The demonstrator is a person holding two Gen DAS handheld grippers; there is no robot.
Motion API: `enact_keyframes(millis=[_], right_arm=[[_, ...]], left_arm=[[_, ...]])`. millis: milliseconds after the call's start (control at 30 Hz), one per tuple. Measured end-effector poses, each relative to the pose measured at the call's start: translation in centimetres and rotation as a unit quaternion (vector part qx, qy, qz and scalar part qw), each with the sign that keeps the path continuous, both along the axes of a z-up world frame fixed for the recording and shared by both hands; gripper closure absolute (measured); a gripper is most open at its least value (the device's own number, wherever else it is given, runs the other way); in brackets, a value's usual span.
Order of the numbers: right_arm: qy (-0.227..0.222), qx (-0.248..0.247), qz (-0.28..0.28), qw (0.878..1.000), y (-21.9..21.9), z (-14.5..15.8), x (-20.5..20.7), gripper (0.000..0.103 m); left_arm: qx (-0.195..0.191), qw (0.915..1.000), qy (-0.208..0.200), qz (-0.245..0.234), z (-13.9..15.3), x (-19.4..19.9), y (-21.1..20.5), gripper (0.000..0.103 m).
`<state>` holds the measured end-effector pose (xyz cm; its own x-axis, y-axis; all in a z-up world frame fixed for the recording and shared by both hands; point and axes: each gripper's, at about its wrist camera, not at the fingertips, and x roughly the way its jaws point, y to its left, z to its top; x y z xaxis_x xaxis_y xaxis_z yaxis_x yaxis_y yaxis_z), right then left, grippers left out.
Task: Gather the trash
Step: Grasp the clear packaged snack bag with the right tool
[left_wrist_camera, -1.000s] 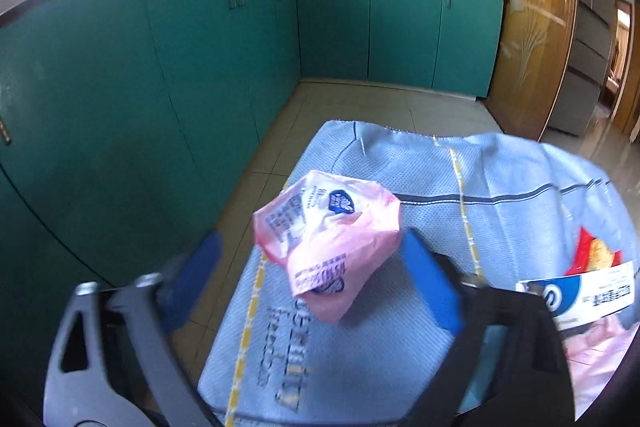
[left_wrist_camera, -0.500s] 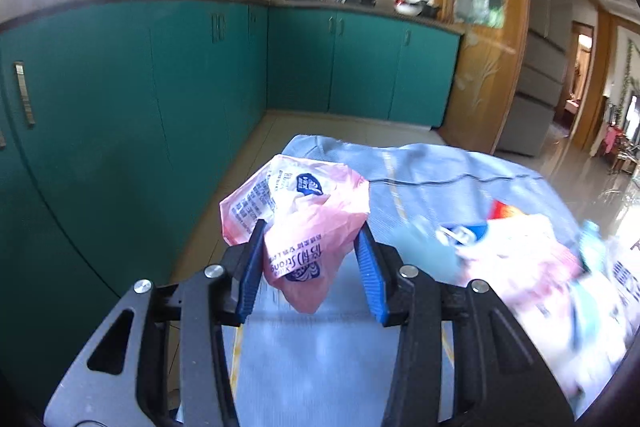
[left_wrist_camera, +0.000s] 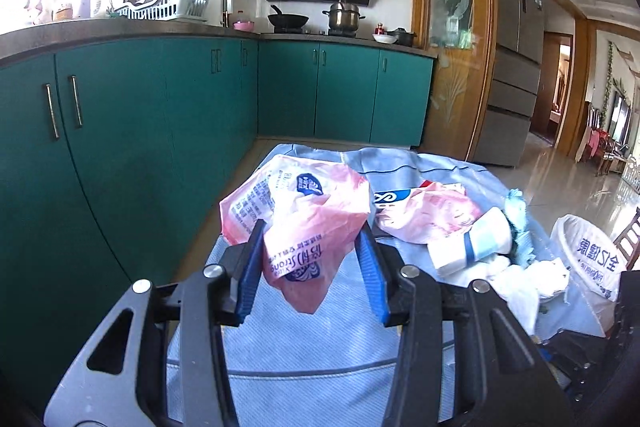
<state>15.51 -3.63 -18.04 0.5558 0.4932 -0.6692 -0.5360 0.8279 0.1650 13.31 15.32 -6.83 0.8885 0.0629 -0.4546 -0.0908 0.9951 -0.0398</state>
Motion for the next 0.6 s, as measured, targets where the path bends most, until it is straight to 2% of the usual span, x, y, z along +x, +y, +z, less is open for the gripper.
enact_keyframes(millis=[333, 533, 600], right_arm=[[-0.004, 0.016, -0.018, 1.000, -1.5, 0.4, -1.3, 0.040], [-0.006, 0.008, -0.024, 1.000, -1.7, 0.4, -0.9, 0.019], [-0.003, 0.010, -0.022, 1.000, -1.6, 0.4, -0.3, 0.016]], left_arm=[[-0.007, 0.9999, 0.001, -0.008, 0.4, -2.0, -0.5, 0.057], [-0.017, 0.9998, 0.004, -0.013, 0.3, -2.7, -0.1, 0.056], [-0.020, 0.9997, 0.003, -0.016, 0.3, -2.8, -0.1, 0.056]])
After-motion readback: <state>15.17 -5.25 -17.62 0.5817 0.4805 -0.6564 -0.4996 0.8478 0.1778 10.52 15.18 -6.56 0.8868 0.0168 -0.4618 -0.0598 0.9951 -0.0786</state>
